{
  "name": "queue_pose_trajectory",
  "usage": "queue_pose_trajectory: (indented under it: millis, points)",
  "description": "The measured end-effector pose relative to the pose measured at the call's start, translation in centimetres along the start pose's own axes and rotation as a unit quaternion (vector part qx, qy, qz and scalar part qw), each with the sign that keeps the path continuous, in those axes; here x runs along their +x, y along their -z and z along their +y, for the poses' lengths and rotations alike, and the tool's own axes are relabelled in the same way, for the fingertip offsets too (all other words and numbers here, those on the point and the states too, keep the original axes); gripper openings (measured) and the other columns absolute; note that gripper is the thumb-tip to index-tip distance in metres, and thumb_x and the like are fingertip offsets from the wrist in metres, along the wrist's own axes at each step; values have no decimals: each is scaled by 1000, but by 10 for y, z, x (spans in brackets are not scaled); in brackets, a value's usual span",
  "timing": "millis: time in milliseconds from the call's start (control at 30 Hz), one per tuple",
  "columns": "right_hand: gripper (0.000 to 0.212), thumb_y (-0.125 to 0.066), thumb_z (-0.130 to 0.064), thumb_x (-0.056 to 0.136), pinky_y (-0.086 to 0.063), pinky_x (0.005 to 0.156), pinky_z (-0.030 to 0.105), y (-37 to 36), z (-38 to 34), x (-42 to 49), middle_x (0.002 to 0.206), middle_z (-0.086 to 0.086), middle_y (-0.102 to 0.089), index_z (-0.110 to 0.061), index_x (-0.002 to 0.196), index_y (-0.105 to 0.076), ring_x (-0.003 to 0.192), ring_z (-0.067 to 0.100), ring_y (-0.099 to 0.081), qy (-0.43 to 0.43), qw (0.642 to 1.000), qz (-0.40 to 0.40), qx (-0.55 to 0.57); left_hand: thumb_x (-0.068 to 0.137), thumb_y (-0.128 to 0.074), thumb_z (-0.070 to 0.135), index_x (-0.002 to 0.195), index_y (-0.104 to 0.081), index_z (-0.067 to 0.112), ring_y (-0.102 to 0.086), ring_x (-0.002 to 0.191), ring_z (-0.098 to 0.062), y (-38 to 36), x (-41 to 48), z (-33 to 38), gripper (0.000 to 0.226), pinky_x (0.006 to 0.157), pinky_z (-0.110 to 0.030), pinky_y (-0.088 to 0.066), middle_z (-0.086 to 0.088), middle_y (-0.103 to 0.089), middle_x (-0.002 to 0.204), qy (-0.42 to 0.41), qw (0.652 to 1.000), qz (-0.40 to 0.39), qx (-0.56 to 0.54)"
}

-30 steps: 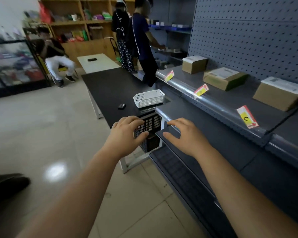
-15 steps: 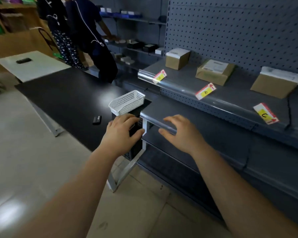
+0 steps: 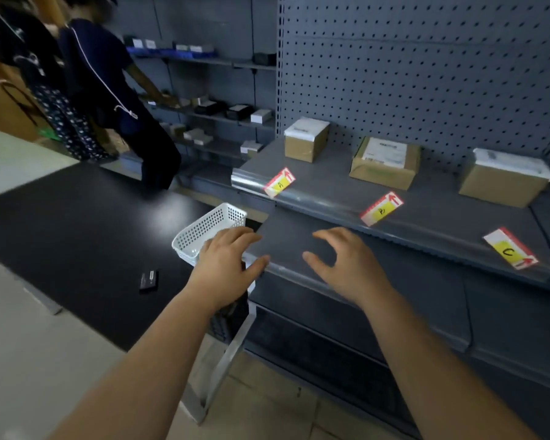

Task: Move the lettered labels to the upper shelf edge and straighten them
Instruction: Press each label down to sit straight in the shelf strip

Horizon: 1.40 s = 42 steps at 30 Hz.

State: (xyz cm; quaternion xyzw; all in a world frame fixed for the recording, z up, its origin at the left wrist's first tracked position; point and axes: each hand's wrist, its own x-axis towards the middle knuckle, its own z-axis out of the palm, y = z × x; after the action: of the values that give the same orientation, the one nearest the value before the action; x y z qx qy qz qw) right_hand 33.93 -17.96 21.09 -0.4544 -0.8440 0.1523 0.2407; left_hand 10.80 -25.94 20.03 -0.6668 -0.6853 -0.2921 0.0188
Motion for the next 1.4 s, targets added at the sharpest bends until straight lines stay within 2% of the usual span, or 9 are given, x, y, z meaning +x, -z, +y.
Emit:
queue_pose_trajectory:
  millis: [267, 367, 533, 633, 733, 967, 1100, 1267, 1400]
  points:
    - [50, -56, -56, 88, -45, 92, 34, 6, 13, 88, 125, -3, -53, -26, 127, -56, 115, 16, -50, -1, 999, 43, -3, 83, -46, 58, 122, -56, 29, -44, 119, -16, -4, 97, -16, 50, 103, -40, -33, 9, -54, 126, -27, 1000, 4, 2]
    - [50, -55, -57, 88, -44, 92, 33, 4, 19, 107, 125, -5, -53, -27, 128, -56, 114, 15, -50, -4, 999, 44, -12, 82, -45, 59, 122, -57, 28, -47, 116, -16, -19, 119, -24, 52, 100, -43, -37, 8, -55, 125, -39, 999, 2, -2]
    - [49, -54, -54, 90, -42, 95, 31, 5, 17, 129, 131, -6, -50, -29, 132, -52, 119, 14, -47, -23, 999, 36, -27, 83, -58, 49, 118, -60, 28, -49, 114, -17, -30, 146, -39, 41, 94, -39, -38, 9, -57, 123, -52, 998, 19, -24]
    - [49, -54, -54, 89, -43, 97, 35, 0, 13, 139, 131, -7, -50, -29, 132, -52, 119, 14, -47, -30, 998, 43, -27, 80, -49, 54, 115, -60, 29, -51, 113, -18, -29, 163, -51, 44, 91, -41, -40, 9, -58, 121, -65, 997, 18, -37]
    - [49, -55, -52, 90, -43, 97, 33, -7, 5, 146, 131, -7, -49, -29, 133, -51, 120, 12, -46, -46, 998, 41, -31, 80, -41, 60, 117, -58, 29, -50, 114, -19, -30, 176, -66, 51, 91, -43, -40, 8, -57, 123, -78, 996, 1, -41]
    - [45, -55, -46, 92, -39, 99, 31, -14, -22, 180, 131, -6, -50, -28, 133, -52, 123, 13, -42, -67, 995, 50, -60, 80, -39, 63, 123, -57, 27, -45, 121, -19, -24, 202, -97, 59, 97, -41, -34, 6, -54, 130, -99, 993, -28, -52]
    - [41, -56, -41, 93, -40, 93, 30, -29, -28, 190, 127, -5, -52, -29, 132, -52, 118, 15, -46, -71, 992, 39, -98, 83, -50, 57, 118, -59, 25, -49, 118, -22, -28, 204, -116, 48, 93, -43, -37, 3, -56, 126, -107, 991, -28, -73]
    - [51, -55, -41, 91, -43, 95, 34, -45, -35, 198, 130, -6, -49, -33, 140, -43, 120, 15, -44, -79, 989, 40, -115, 83, -58, 48, 118, -60, 23, -50, 117, -24, -33, 205, -132, 42, 93, -44, -38, 1, -57, 125, -117, 989, -32, -86]
    - [54, -56, -42, 91, -42, 98, 34, -52, -37, 198, 129, -6, -48, -32, 142, -42, 122, 16, -43, -89, 985, 37, -141, 80, -43, 57, 115, -61, 23, -51, 114, -23, -33, 208, -139, 53, 90, -43, -39, 2, -58, 122, -128, 986, -35, -98]
